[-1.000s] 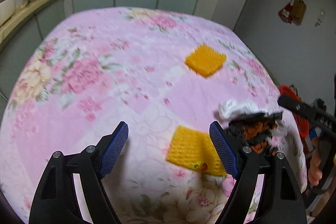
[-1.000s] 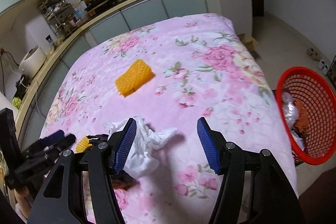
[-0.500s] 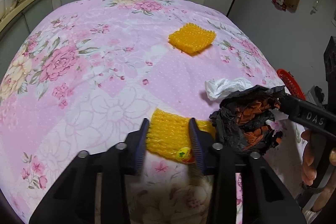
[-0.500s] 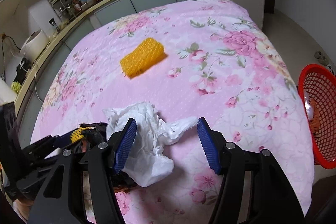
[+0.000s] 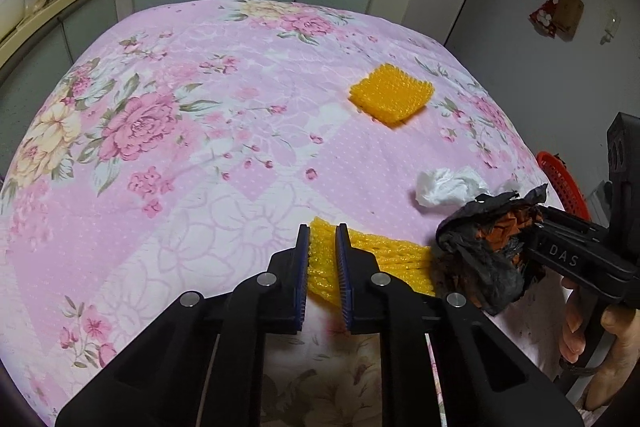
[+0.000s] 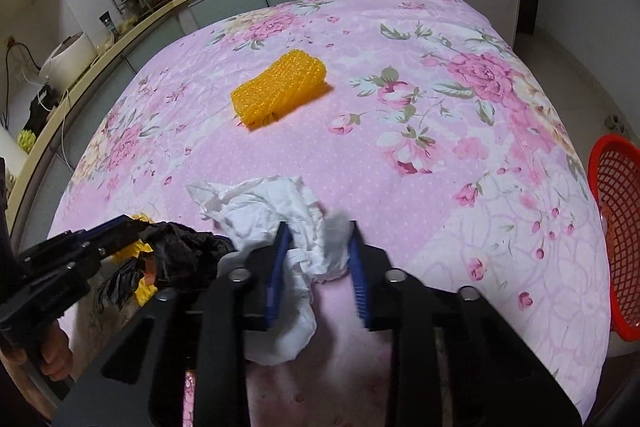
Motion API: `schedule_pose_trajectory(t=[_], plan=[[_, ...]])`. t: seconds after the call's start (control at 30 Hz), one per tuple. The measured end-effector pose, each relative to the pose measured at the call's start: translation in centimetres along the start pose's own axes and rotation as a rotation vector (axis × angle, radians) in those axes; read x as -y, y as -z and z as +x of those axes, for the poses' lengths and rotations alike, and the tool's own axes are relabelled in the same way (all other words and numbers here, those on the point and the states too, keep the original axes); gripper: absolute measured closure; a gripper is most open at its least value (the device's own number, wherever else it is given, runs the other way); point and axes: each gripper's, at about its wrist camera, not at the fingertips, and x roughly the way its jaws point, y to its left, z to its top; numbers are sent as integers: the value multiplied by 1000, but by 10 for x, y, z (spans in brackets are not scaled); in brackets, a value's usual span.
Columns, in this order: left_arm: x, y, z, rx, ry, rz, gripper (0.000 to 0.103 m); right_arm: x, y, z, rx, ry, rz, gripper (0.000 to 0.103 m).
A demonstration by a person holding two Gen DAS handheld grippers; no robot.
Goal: Collect trash
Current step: 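Grasp the yellow foam net with the left tool while the right tool grasps the white tissue, then carry the yellow foam net and white tissue over the red basket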
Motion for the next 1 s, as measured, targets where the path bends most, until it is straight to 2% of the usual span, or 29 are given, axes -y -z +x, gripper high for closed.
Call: schedule_pose_trajectory(t=[0.03,0.17,0.7,1.0], plan=[[0,0,-1,2,-2,3,91,0,0,0,4,2,-3,86],[-3,-3,-7,15,-10,-3,92,0,-3,-4,26,15,-6,89],[-10,-34,-38,131,-49,-28,92,32,-26,-56,173,57,70,90],[7,-62,-59,248,-52,-5,92,40,-34,-90,265,89,80,90]])
